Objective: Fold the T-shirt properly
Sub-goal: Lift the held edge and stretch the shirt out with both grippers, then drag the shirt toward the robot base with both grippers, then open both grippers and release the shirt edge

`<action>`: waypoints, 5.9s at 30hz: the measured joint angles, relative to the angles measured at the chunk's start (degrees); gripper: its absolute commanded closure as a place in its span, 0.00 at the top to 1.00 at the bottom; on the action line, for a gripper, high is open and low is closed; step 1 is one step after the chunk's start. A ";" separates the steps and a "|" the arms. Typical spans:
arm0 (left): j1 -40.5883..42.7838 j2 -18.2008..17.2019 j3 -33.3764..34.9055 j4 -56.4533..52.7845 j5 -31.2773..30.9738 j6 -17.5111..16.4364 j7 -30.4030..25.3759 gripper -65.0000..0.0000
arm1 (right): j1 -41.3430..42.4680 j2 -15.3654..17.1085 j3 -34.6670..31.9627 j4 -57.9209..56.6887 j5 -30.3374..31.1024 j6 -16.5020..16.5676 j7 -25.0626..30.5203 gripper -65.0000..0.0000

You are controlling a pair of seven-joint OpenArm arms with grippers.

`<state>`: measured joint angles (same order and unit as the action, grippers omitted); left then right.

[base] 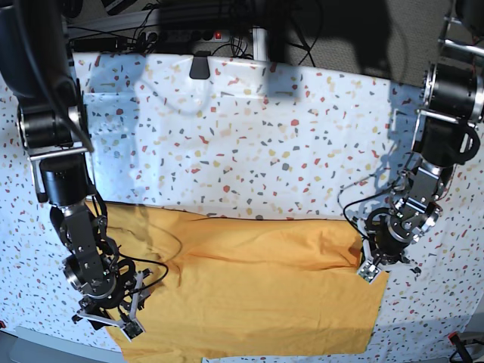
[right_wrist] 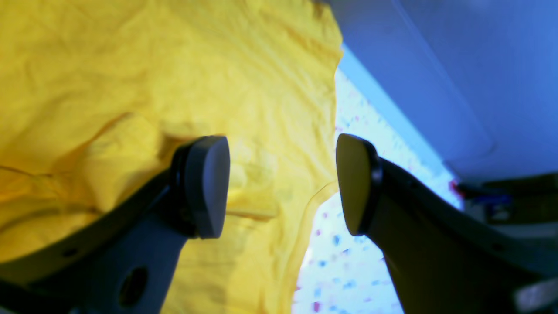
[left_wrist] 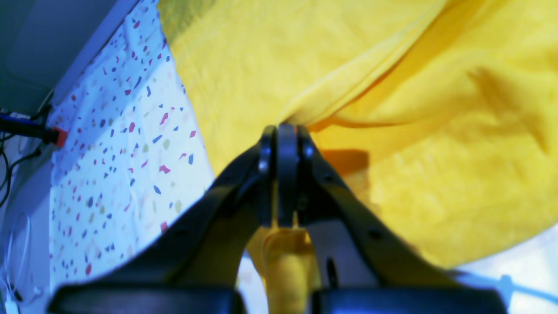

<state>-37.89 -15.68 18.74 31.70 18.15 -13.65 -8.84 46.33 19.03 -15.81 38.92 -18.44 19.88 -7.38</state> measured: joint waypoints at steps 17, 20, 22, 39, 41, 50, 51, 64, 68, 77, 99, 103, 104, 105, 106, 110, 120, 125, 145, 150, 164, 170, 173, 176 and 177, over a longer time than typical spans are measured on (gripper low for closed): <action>-2.12 -0.33 0.00 0.00 3.91 7.76 -4.17 0.38 | -0.79 0.00 0.00 0.00 2.10 0.00 -2.14 0.58; -2.12 -0.33 -0.04 0.00 3.85 10.51 -4.07 0.38 | -0.79 0.02 0.00 0.00 3.82 -0.02 -2.23 0.58; -2.10 -0.26 -0.04 0.00 2.78 10.45 -3.74 0.38 | -0.79 -0.02 0.00 0.00 7.69 -0.02 -2.23 0.58; -0.50 7.93 -0.09 0.04 -36.33 5.40 10.47 0.38 | -2.93 -0.02 14.21 -16.13 18.21 -4.35 2.60 0.58; 1.31 8.48 -0.09 0.04 -35.87 5.66 10.58 0.38 | -4.59 0.00 16.13 -16.09 16.76 -2.89 2.78 0.58; 6.01 8.61 -0.11 0.04 -34.29 5.75 7.54 0.38 | -10.40 0.35 16.90 -15.17 18.51 4.24 4.44 0.58; 6.19 8.41 -0.11 0.17 -34.51 5.70 8.37 0.38 | -10.93 0.37 16.90 -14.45 18.62 4.24 3.96 0.58; 14.36 6.95 -0.37 18.29 -34.45 8.79 27.10 0.24 | -23.54 2.01 16.90 7.23 24.79 4.70 -9.84 0.58; 21.00 6.14 -0.33 29.57 -34.27 10.43 32.15 0.24 | -29.27 3.41 16.85 15.47 27.91 4.92 -12.81 0.58; 29.27 4.13 -0.37 44.85 -29.68 13.03 42.27 0.24 | -41.40 7.52 16.92 29.88 30.51 5.09 -16.70 0.58; 50.29 3.19 -0.70 67.41 -25.03 15.15 48.89 0.24 | -68.61 11.30 27.93 48.02 32.11 4.98 -16.81 0.58; 50.84 3.32 -0.68 67.89 -25.29 14.97 51.52 0.24 | -71.43 11.26 31.87 48.96 32.13 5.35 -17.62 0.58; 50.95 3.32 -0.68 67.98 -25.31 14.97 51.93 0.24 | -71.60 11.30 32.44 48.96 32.13 5.53 -17.73 0.58; 51.15 3.34 -0.68 68.13 -25.57 14.97 52.61 0.24 | -71.60 11.39 32.92 48.94 32.11 5.53 -17.99 0.58; 51.45 3.34 -0.68 68.32 -25.49 14.97 52.72 0.24 | -71.58 11.76 33.09 48.94 32.09 5.55 -18.10 0.58; 53.81 3.32 -0.70 70.27 -25.44 15.15 52.98 0.24 | -71.67 14.21 33.09 48.94 32.09 5.95 -18.53 0.58; 59.56 3.30 -0.70 80.35 -25.27 15.21 56.92 0.24 | -72.06 18.47 33.09 48.63 32.11 6.14 -21.27 0.58; 59.65 3.30 -0.70 82.71 -25.07 15.21 54.03 0.24 | -72.06 19.76 33.09 48.54 32.09 6.14 -21.88 0.58; 53.37 4.85 -0.68 65.40 -16.61 16.59 46.71 0.24 | -72.11 20.96 33.09 48.41 33.81 6.10 -22.53 0.58; 53.33 4.11 -0.57 65.79 -16.52 16.35 47.95 0.24 | -72.08 20.96 33.09 48.46 33.79 6.10 -22.77 0.58; 57.75 3.61 -0.70 72.17 -15.17 17.35 54.31 0.24 | -72.24 20.96 33.07 54.99 35.30 6.12 -25.83 0.58; 57.77 3.61 -0.70 72.59 -15.15 17.35 55.21 0.24 | -72.24 20.96 33.09 55.01 35.30 6.12 -25.94 0.58; 57.77 3.61 -0.70 72.67 -15.15 17.35 55.25 0.24 | -72.24 20.96 33.09 55.01 35.30 6.12 -25.90 0.58; 57.92 3.58 -0.70 72.65 -15.15 17.35 54.14 0.24 | -72.24 20.96 33.07 55.01 35.30 6.12 -24.85 0.58; 57.90 3.58 -0.70 72.67 -15.15 17.35 54.29 0.24 | -72.24 20.96 33.07 55.01 35.30 6.12 -24.28 0.58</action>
<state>20.01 -12.10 18.04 104.38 3.01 3.70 45.45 -25.91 39.99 17.26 93.93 16.86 26.00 -31.66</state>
